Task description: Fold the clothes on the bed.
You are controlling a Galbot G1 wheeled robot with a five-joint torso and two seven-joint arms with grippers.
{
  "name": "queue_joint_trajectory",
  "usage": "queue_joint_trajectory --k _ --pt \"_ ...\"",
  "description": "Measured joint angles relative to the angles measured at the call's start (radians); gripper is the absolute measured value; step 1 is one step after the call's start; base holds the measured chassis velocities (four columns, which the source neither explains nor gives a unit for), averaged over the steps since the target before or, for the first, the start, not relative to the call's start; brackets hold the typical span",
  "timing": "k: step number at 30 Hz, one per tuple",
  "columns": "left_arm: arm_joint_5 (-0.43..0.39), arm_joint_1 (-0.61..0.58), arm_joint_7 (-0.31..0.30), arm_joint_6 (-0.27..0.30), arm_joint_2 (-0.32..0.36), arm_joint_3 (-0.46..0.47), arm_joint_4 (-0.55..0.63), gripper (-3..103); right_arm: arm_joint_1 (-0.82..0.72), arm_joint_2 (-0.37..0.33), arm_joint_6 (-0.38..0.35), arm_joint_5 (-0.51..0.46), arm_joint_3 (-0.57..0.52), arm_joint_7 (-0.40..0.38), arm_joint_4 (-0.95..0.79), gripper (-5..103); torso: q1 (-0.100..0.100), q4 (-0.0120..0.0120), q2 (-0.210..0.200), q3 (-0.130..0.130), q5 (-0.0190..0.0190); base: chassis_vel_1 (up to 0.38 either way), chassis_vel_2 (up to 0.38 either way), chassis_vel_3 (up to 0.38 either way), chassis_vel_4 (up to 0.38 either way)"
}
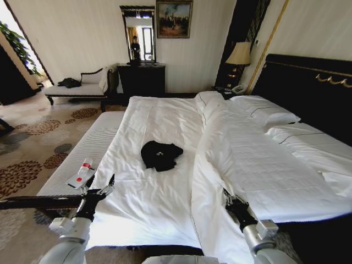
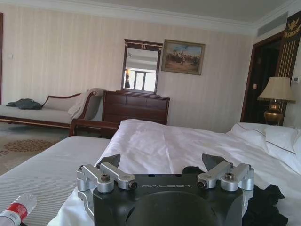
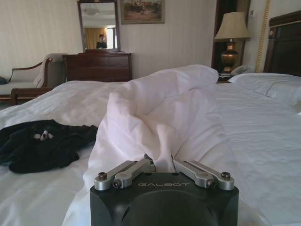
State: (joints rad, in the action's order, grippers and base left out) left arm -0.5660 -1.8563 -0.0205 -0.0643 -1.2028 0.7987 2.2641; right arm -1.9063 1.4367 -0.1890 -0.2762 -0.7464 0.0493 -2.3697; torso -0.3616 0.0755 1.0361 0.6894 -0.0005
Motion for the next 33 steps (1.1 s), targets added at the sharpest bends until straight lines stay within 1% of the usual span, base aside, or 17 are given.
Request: queue_joint_trajectory --k 1,3,4,6,8,9,10,11,12,13,15,16,17,21,22,26,33 --pt "0.0 0.0 0.0 0.0 0.0 0.0 0.0 99 0.0 0.0 0.0 0.0 0.0 0.0 0.0 2 0.0 0.0 0.0 0.0 0.0 0.0 0.0 0.0 0.0" --pt "0.0 0.004 0.0 0.0 -0.003 0.0 0.0 99 0.008 0.042 -0.011 -0.059 -0.048 -0.02 -0.016 2 0.0 0.0002 0.0 0.0 -0.0001 0.0 0.0 0.0 0.0" --pt "0.0 0.004 0.0 0.0 -0.003 0.0 0.0 99 0.008 0.042 -0.011 -0.059 -0.048 -0.02 -0.016 2 0.0 0.0002 0.0 0.0 -0.0001 0.0 0.0 0.0 0.0" --pt "0.0 0.006 0.0 0.0 -0.003 0.0 0.0 99 0.02 0.061 -0.016 -0.089 -0.101 -0.029 -0.02 2 0.0 0.0003 0.0 0.0 0.0 0.0 0.0 0.0 0.0" --pt "0.0 0.009 0.0 0.0 -0.003 -0.002 0.0 99 0.034 0.063 -0.018 -0.11 -0.161 -0.032 -0.02 2 0.0 0.0001 0.0 0.0 -0.0001 0.0 0.0 0.0 0.0" --pt "0.0 0.009 0.0 0.0 -0.003 -0.002 0.0 99 0.034 0.063 -0.018 -0.11 -0.161 -0.032 -0.02 2 0.0 0.0001 0.0 0.0 -0.0001 0.0 0.0 0.0 0.0" --pt "0.0 0.012 -0.001 0.0 -0.003 -0.003 -0.003 99 0.054 0.067 -0.021 -0.137 -0.227 -0.033 -0.012 2 0.0 0.0002 0.0 0.0 -0.0001 0.0 0.0 0.0 0.0" --pt "0.0 0.013 -0.001 0.0 -0.005 -0.003 -0.005 99 0.068 0.074 -0.031 -0.168 -0.261 -0.038 -0.006 2 0.0 0.0002 0.0 0.0 -0.0001 0.0 0.0 0.0 0.0" --pt "0.0 0.013 -0.001 0.0 -0.005 -0.003 -0.005 99 0.068 0.074 -0.031 -0.168 -0.261 -0.038 -0.006 2 0.0 0.0002 0.0 0.0 -0.0001 0.0 0.0 0.0 0.0" --pt "-0.002 0.013 -0.001 -0.001 -0.008 -0.002 -0.007 99 0.084 0.085 -0.045 -0.21 -0.3 -0.052 0.006 2 0.0 0.0002 0.0 0.0 -0.0001 0.0 0.0 0.0 0.0" --pt "-0.006 0.011 -0.001 -0.004 -0.01 0.003 -0.011 99 0.11 0.095 -0.057 -0.247 -0.366 -0.069 0.039 2 0.0 0.0 0.0 0.0 0.0002 0.0 0.0 0.0 0.0" --pt "-0.007 0.008 -0.001 -0.005 -0.01 0.006 -0.012 99 0.122 0.093 -0.057 -0.253 -0.42 -0.071 0.07 2 0.0 0.0002 0.0 0.0 0.0 0.0 0.0 0.0 0.0" --pt "-0.007 0.008 -0.001 -0.005 -0.01 0.006 -0.012 99 0.122 0.093 -0.057 -0.253 -0.42 -0.071 0.07 2 0.0 0.0002 0.0 0.0 0.0 0.0 0.0 0.0 0.0" --pt "-0.008 0.008 -0.001 -0.005 -0.007 0.009 -0.012 99 0.156 0.058 -0.058 -0.287 -0.539 -0.078 0.129 2 0.0 0.0003 0.0 0.0 0.0001 0.0 0.0 0.0 0.0" --pt "-0.008 0.008 -0.001 -0.005 -0.007 0.009 -0.012 99 0.156 0.058 -0.058 -0.287 -0.539 -0.078 0.129 2 0.0 0.0003 0.0 0.0 0.0001 0.0 0.0 0.0 0.0" --pt "-0.006 0.008 -0.001 -0.005 -0.007 0.008 -0.011 99 0.189 0.011 -0.063 -0.301 -0.618 -0.086 0.197 2 0.0 0.0 0.0 0.0 0.0 0.0 0.0 0.0 0.0" --pt "-0.003 0.008 -0.001 -0.004 -0.008 0.008 -0.011 99 0.212 -0.017 -0.065 -0.296 -0.683 -0.089 0.315 2 0.0 0.0001 0.0 0.0 0.0001 0.0 0.0 0.0 0.0"
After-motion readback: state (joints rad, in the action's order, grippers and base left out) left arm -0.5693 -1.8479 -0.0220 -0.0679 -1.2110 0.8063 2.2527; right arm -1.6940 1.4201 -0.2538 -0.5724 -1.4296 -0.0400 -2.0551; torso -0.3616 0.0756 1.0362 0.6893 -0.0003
